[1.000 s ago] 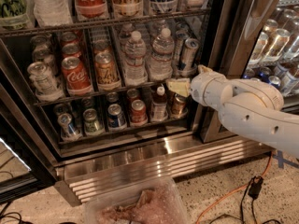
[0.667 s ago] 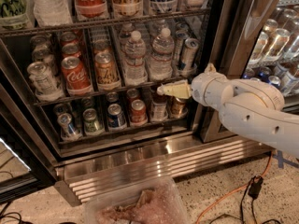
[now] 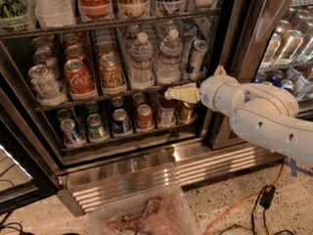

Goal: Pick redbull can from middle shelf of fridge

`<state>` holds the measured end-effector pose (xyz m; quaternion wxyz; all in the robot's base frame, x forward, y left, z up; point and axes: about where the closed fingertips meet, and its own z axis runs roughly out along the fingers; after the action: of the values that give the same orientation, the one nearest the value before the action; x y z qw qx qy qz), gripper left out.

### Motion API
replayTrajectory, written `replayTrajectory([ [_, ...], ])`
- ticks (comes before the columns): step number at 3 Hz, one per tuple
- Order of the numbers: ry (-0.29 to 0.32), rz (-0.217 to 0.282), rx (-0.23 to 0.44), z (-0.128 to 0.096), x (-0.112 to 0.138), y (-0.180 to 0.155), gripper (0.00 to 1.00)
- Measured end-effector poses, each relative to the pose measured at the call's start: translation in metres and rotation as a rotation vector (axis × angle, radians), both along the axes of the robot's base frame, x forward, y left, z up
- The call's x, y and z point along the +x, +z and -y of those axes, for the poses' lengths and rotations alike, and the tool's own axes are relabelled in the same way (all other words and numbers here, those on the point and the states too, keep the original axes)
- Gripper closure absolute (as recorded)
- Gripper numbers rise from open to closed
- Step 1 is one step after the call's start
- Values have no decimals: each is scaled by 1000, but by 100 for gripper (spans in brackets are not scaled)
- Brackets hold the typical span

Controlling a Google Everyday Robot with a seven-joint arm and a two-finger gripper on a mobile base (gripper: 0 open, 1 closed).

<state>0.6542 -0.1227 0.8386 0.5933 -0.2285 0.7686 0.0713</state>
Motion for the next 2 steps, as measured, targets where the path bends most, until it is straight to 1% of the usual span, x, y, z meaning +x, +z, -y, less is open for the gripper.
replayTrajectory([
  [1,-1,18,11,3,-7,5,0],
  [2,-7,33,10,7,-8,8,19],
])
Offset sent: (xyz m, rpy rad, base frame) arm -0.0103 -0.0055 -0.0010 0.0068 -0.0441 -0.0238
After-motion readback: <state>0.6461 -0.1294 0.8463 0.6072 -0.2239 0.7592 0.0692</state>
